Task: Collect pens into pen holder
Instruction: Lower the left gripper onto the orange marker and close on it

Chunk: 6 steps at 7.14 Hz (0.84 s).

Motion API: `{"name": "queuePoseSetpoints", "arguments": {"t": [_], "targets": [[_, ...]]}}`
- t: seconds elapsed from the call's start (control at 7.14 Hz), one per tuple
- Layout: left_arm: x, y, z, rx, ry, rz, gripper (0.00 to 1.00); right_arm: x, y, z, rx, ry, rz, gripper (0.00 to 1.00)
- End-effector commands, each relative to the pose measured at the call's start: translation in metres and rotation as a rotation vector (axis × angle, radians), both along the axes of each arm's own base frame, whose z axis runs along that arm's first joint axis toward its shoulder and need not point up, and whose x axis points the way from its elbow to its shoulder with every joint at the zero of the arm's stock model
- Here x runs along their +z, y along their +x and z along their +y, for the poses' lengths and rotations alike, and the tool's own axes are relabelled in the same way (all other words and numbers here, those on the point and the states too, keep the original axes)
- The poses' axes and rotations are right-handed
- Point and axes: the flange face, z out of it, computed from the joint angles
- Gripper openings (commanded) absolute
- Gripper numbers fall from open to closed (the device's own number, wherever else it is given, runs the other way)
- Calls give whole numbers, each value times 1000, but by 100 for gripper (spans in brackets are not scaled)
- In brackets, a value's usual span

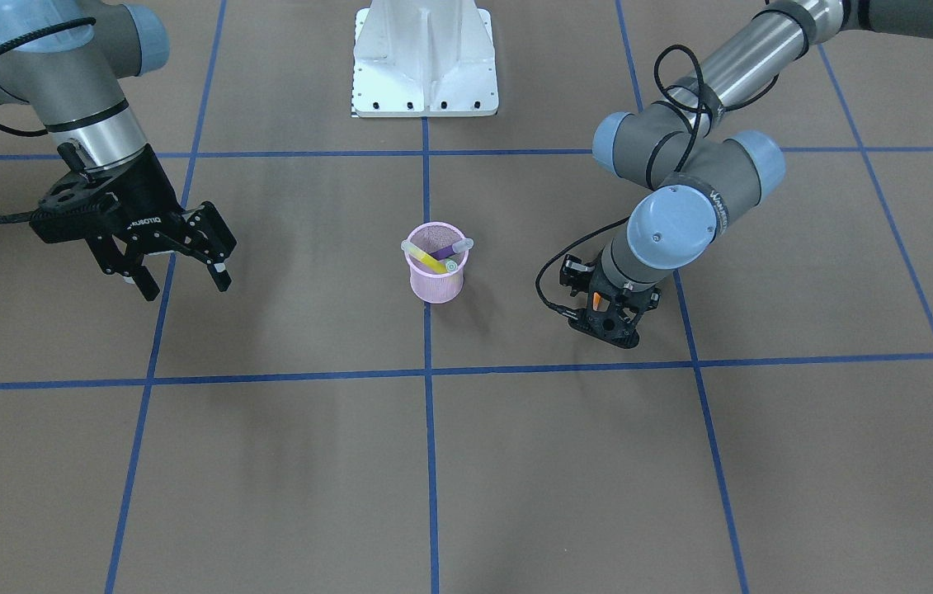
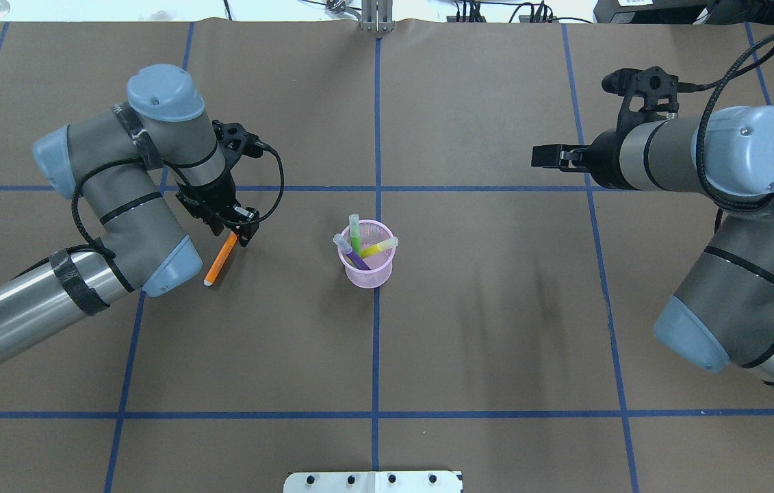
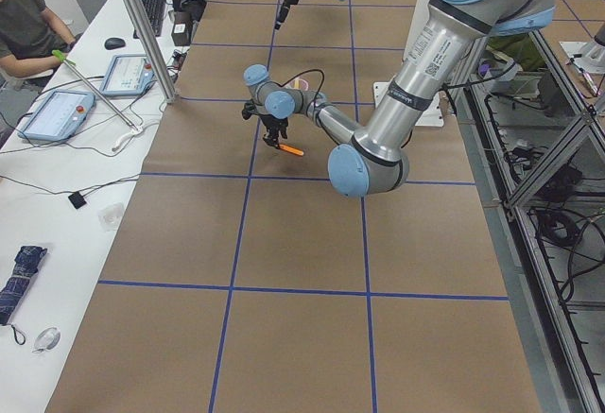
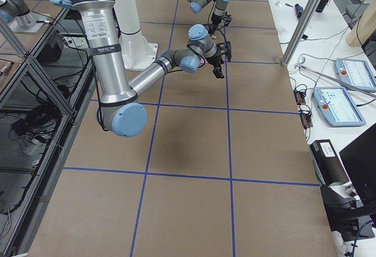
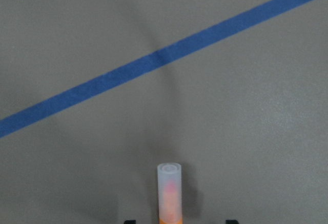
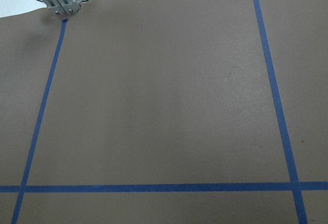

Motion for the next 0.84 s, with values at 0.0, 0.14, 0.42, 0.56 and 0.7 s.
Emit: {"name": "queuePoseSetpoints", "arguments": {"t": [0.0,0.14,0.42,0.56,0.7], "targets": [[3,1,2,3,-2,-4,57,1,0,0,0,0,0,100],[4,2,1,3,-4,-6,57,1,0,0,0,0,0,100],[6,3,0,3,-7,-10,54,2,0,0,-1,-1,2,100],[6,3,0,3,-7,-10,45,1,-1,0,-1,0,0,100],[8,3,1,3,-9,-12,34,2,0,0,1,0,1,100]]}}
